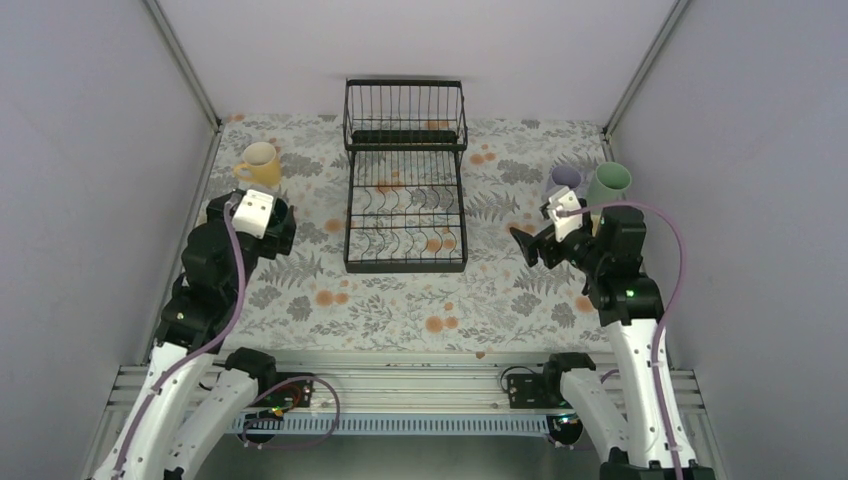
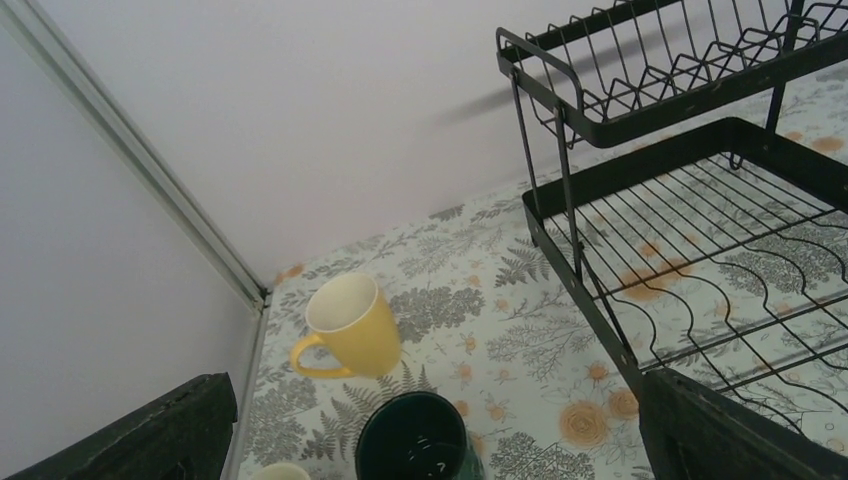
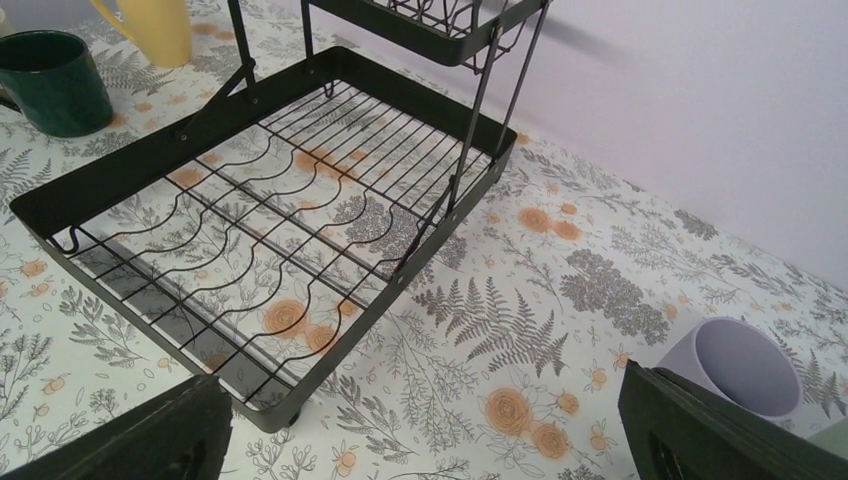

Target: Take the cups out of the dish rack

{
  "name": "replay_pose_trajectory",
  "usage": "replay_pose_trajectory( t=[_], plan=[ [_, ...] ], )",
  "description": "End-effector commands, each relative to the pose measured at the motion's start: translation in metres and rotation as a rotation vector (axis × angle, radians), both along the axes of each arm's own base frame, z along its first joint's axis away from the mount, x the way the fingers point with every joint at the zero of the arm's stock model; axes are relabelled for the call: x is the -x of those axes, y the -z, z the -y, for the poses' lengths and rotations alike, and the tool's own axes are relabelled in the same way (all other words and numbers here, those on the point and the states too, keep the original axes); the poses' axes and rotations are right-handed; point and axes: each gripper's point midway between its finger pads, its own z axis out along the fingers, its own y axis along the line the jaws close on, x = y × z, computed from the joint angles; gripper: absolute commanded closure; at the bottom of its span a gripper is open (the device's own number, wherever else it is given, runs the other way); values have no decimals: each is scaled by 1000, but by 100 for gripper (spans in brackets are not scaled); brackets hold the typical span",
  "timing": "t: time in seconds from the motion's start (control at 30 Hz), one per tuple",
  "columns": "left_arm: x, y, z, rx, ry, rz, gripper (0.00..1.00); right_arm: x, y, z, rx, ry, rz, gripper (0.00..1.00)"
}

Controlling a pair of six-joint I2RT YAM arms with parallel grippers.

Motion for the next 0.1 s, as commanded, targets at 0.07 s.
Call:
replay_pose_trajectory(
  t=[0.07],
  plan=[
    [-5, 4, -2, 21, -18, -8, 0, -1, -5, 1, -28, 1, 28, 0]
  ],
)
